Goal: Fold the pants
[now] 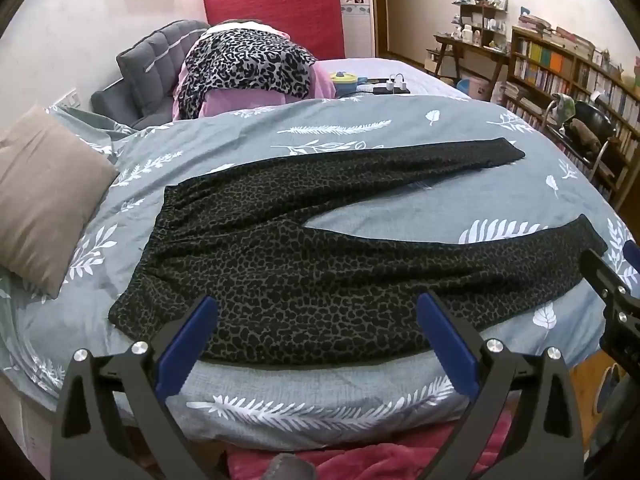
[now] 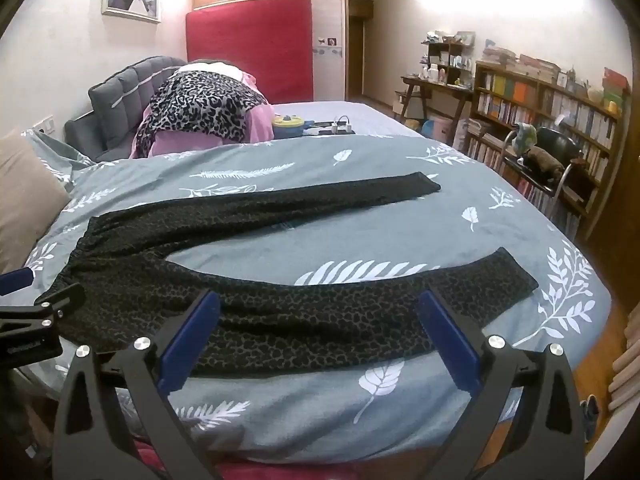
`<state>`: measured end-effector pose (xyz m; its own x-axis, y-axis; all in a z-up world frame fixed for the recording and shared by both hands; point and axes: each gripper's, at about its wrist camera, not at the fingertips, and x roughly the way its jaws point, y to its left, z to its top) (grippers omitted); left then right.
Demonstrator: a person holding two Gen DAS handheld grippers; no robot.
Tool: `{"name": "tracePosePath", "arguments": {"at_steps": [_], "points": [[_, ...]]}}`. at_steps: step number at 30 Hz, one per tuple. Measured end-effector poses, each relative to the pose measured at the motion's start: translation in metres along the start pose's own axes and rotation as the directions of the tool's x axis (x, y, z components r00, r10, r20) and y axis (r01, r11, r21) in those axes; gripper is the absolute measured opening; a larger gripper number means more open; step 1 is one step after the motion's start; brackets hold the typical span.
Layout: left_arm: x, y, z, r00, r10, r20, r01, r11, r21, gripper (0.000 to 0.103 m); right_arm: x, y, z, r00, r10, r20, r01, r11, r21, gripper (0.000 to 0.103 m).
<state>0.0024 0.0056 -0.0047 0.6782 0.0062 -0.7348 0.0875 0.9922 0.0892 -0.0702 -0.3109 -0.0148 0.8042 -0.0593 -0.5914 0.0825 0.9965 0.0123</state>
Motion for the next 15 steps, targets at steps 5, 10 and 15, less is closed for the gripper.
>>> {"name": "tracePosePath", "arguments": {"at_steps": [5, 10, 15], "points": [[-0.0029, -0.0061, -0.0006, 1.000, 0.006, 0.001, -0.006, 1.000, 0.004, 0.098, 0.0031, -0.0010, 0.0006, 1.000, -0.017, -0.013, 0.017, 1.000, 0.003, 0.101], [-0.0013, -0.0086, -0.0009, 1.000, -0.001, -0.005, 0.001, 1.000, 0.011, 0.098, 0.0043, -0.0026, 0.0002, 1.000, -0.026, -0.014, 0.026, 1.000, 0.008, 0.101], [0.0014, -0.0102, -0.0024, 1.000, -0.001, -0.015, 0.001, 1.000, 0.012, 0.098, 0.0056, -0.0045, -0.0005, 0.999, -0.025, -0.022, 0.025, 1.000, 0.010, 0.101]]}}
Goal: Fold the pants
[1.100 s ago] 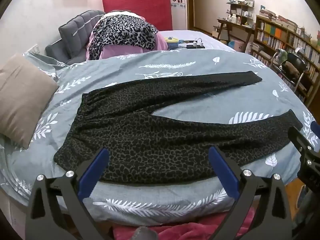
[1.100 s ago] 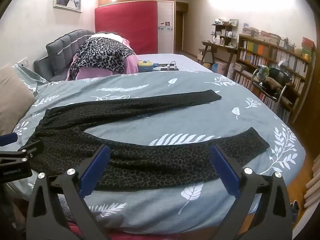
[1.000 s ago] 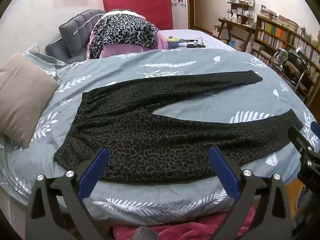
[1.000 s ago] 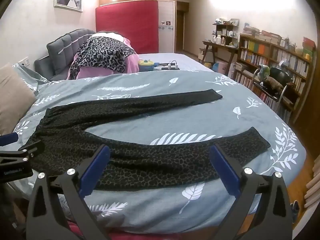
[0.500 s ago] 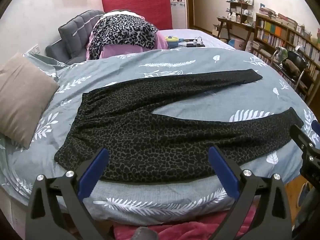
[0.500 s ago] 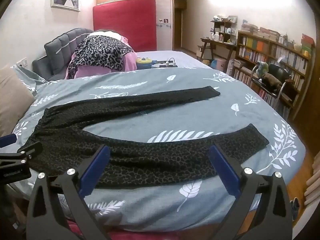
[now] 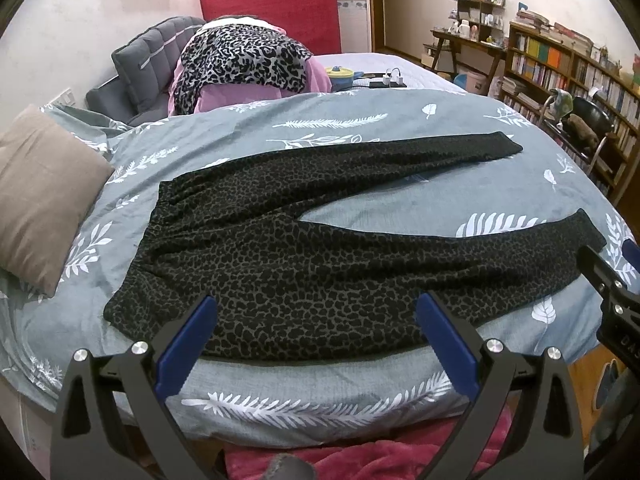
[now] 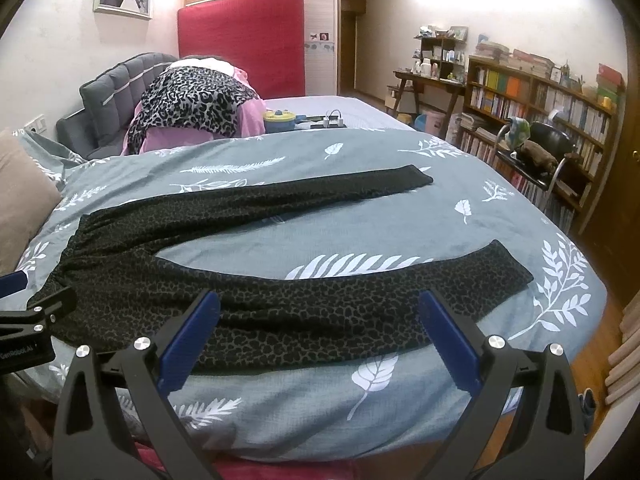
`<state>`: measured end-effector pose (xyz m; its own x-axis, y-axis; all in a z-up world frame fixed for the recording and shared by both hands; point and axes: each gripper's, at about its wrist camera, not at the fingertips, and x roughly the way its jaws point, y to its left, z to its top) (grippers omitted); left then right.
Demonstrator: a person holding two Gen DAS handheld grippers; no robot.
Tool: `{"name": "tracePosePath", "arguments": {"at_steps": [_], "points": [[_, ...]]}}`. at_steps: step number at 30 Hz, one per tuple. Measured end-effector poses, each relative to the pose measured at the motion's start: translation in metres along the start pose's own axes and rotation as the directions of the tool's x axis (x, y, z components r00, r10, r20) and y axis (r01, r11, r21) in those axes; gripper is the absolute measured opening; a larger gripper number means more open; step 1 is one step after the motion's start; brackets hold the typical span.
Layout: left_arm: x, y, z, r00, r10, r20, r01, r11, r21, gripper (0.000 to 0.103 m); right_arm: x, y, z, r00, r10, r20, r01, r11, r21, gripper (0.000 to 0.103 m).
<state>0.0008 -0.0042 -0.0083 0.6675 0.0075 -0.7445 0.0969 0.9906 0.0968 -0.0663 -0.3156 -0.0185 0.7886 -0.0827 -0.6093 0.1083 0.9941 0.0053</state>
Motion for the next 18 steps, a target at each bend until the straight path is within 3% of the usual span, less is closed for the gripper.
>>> {"name": "tracePosePath", "arguments": {"at_steps": [18], "points": [[0.0061, 0.0041, -0.0019, 1.000, 0.014, -0.005, -0.014, 1.000, -0.009, 0.098, 0.0065, -0.0050, -0.0009, 1.000, 0.004, -0.016, -0.003, 1.000, 0.016, 0.101]]}}
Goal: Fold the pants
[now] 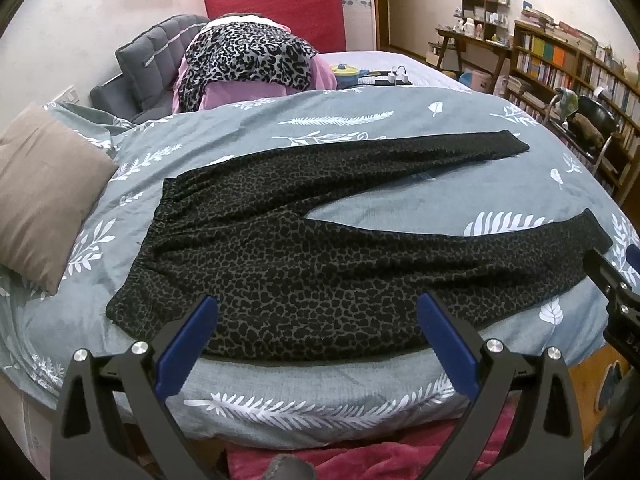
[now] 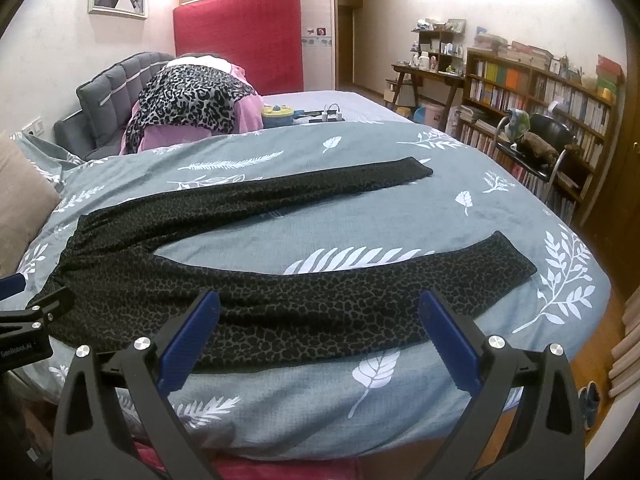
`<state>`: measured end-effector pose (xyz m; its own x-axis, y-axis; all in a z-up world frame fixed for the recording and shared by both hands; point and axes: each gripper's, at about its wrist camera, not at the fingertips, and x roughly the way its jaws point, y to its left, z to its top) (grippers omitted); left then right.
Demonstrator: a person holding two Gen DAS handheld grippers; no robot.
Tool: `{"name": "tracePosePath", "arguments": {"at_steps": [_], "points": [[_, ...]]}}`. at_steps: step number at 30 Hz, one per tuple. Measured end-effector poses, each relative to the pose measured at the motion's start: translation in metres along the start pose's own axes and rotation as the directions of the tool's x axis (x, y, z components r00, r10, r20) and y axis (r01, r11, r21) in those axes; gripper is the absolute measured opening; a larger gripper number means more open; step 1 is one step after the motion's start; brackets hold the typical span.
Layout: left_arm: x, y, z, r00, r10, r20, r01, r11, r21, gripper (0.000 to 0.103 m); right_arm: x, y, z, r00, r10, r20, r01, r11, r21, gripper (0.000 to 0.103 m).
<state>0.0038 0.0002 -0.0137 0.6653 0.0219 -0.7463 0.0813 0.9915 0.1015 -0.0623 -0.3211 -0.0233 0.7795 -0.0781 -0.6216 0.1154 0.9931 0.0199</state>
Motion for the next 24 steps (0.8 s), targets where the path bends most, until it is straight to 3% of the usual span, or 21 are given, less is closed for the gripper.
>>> {"name": "tracePosePath", "arguments": {"at_steps": [6, 11, 18, 24], "points": [[0.009, 0.006, 0.000, 1.000, 0.004, 0.007, -0.004, 1.000, -0.010, 0.098, 0.006, -0.001, -0.001, 1.000, -0.004, -0.023, 0.004, 1.000, 0.002, 0.101], [0.025, 0.016, 0.003, 0.999, 0.028, -0.033, -0.029, 0.999, -0.039, 0.098, 0.019, -0.002, -0.001, 0.998, 0.004, -0.059, -0.003, 1.000, 0.021, 0.101], [0.026, 0.022, 0.013, 0.999, 0.043, -0.007, -0.043, 0.998, -0.053, 0.098, 0.025, -0.005, -0.001, 0.999, 0.005, -0.041, -0.004, 1.000, 0.031, 0.101], [0.036, 0.031, 0.017, 1.000, 0.007, -0.028, -0.008, 0.998, -0.063, 0.098, 0.034, -0.007, -0.001, 0.998, 0.008, -0.063, -0.005, 0.999, 0.040, 0.101]]}}
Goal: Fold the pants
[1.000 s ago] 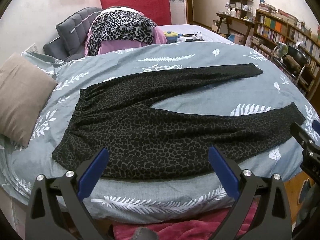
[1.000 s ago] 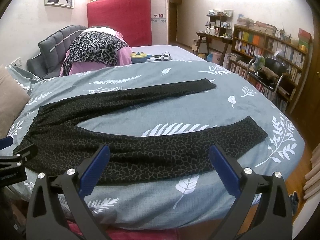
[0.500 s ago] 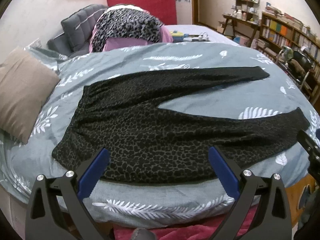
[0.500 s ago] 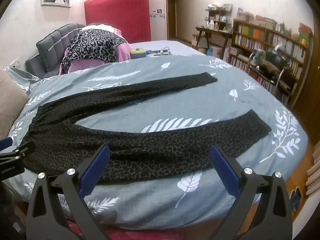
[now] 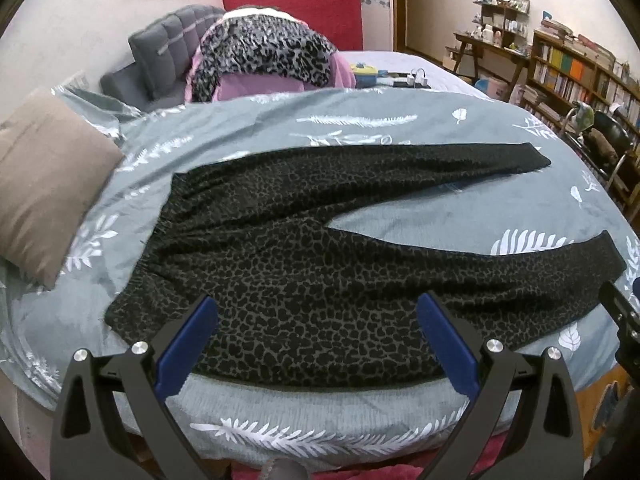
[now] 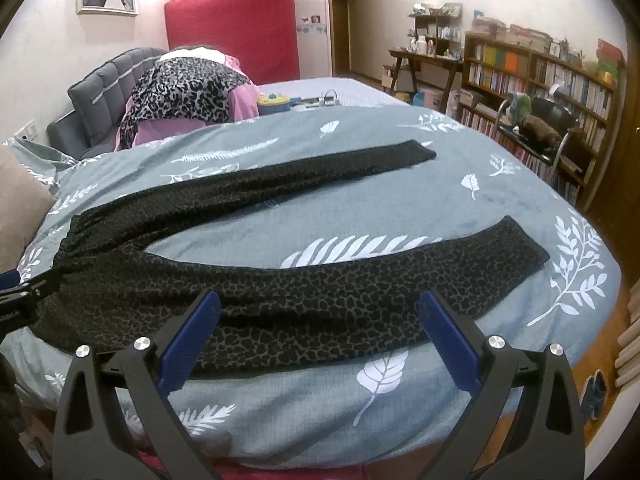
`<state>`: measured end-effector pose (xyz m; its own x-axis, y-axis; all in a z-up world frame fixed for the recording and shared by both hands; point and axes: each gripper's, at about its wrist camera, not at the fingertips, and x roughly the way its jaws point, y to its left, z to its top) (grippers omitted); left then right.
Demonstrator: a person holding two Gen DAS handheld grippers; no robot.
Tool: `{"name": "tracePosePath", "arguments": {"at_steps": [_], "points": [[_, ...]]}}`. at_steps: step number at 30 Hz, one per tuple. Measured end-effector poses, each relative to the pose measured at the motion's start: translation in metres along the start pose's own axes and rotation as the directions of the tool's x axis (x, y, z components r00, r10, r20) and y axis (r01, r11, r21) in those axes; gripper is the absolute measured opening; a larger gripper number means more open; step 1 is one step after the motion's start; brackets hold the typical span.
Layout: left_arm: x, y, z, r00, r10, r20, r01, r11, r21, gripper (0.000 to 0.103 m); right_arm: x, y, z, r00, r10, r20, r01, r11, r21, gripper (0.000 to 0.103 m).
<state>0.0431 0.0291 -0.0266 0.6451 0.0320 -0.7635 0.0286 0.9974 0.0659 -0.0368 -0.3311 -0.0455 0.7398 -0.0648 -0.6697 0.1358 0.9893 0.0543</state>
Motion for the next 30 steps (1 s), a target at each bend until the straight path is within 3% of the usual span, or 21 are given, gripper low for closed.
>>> {"name": "tracePosePath", "arguments": {"at_steps": [2, 8, 14, 20, 26, 30], "points": [[0.012, 0.010, 0.003, 1.000, 0.006, -0.014, -0.006, 1.000, -0.018, 0.098, 0.011, -0.004, 0.000, 1.000, -0.001, -0.026, 0.002, 1.000, 0.014, 0.101], [0.058, 0.062, 0.026, 0.989, 0.139, -0.049, -0.143, 0.987, -0.080, 0.098, 0.045, -0.014, 0.004, 0.996, -0.011, -0.084, 0.015, 0.999, 0.043, 0.101], [0.104, 0.118, 0.057, 0.985, 0.143, -0.092, -0.156, 0.975, -0.157, 0.098, 0.071, -0.008, 0.016, 0.995, -0.005, -0.100, 0.009, 0.999, 0.036, 0.101], [0.156, 0.180, 0.096, 0.968, 0.229, -0.103, -0.245, 0.950, -0.191, 0.098, 0.096, 0.007, 0.021, 0.990, 0.008, -0.144, -0.005, 1.000, 0.018, 0.101], [0.203, 0.216, 0.130, 0.980, 0.156, -0.124, -0.180, 0.959, -0.217, 0.098, 0.124, 0.019, 0.019, 0.979, 0.000, -0.203, -0.001, 1.000, -0.001, 0.101], [0.239, 0.233, 0.146, 0.979, 0.130, -0.156, -0.163, 0.961, -0.223, 0.098, 0.138, 0.026, 0.020, 0.972, -0.003, -0.234, 0.002, 1.000, -0.001, 0.101]]}}
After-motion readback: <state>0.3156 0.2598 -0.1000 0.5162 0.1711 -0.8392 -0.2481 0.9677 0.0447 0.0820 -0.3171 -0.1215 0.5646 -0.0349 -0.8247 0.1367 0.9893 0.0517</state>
